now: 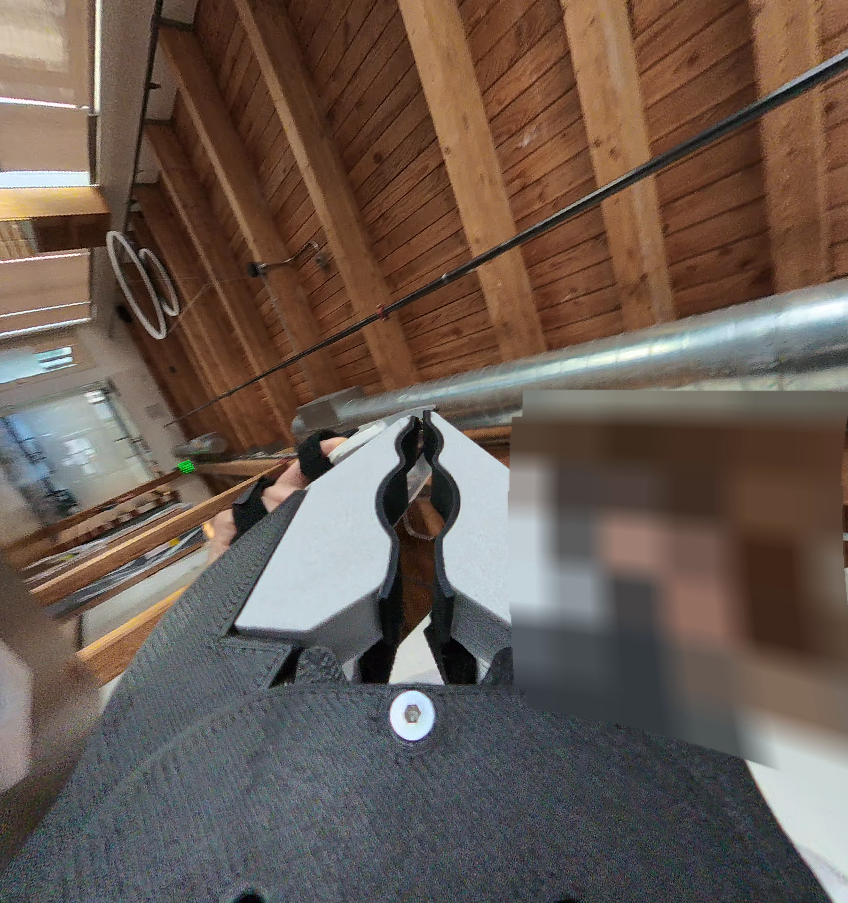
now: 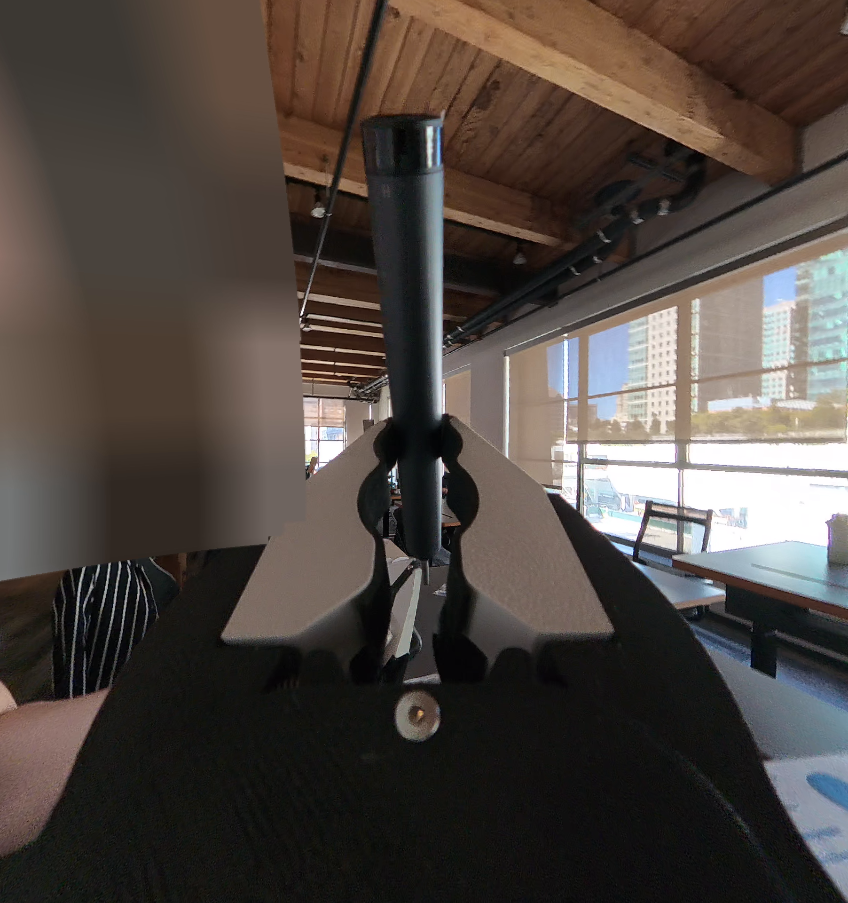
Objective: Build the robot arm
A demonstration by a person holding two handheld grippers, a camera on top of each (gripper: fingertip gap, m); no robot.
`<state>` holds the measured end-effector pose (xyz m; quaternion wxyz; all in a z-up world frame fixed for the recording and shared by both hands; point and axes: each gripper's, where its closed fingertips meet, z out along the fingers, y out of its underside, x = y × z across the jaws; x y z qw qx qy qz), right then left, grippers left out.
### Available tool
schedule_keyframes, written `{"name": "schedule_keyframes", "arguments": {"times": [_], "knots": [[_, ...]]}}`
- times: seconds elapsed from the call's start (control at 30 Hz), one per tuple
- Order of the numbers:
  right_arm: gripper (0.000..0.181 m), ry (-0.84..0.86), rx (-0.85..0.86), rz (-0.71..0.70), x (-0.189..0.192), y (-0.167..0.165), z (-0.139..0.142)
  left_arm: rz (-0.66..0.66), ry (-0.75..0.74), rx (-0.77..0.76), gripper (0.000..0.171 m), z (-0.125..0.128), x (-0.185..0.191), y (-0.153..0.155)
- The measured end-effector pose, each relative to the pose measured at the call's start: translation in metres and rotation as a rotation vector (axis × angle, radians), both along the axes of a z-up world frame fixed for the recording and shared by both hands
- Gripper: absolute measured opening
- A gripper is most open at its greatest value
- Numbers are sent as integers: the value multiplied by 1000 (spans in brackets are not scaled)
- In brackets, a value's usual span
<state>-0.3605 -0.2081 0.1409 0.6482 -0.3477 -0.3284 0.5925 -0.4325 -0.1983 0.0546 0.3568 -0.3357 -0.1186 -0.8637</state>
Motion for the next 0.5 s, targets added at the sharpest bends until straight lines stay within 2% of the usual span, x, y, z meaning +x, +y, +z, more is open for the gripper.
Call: {"name": "schedule_keyframes", "arguments": {"times": [0.03,0.1,0.27,0.5], "knots": [[16,-2,46,6,-3,-5,4,-10,-67,-24,1,4,-1,1],[16,3,161,3,-5,-18,16,-1,-150,-68,0,10,-3,5],[16,-52,379,-22,-13,-41,22,44,-170,-116,0,20,7,7],[16,-42,408,-7,-15,-43,25,14,-196,-123,0,27,18,4]]}}
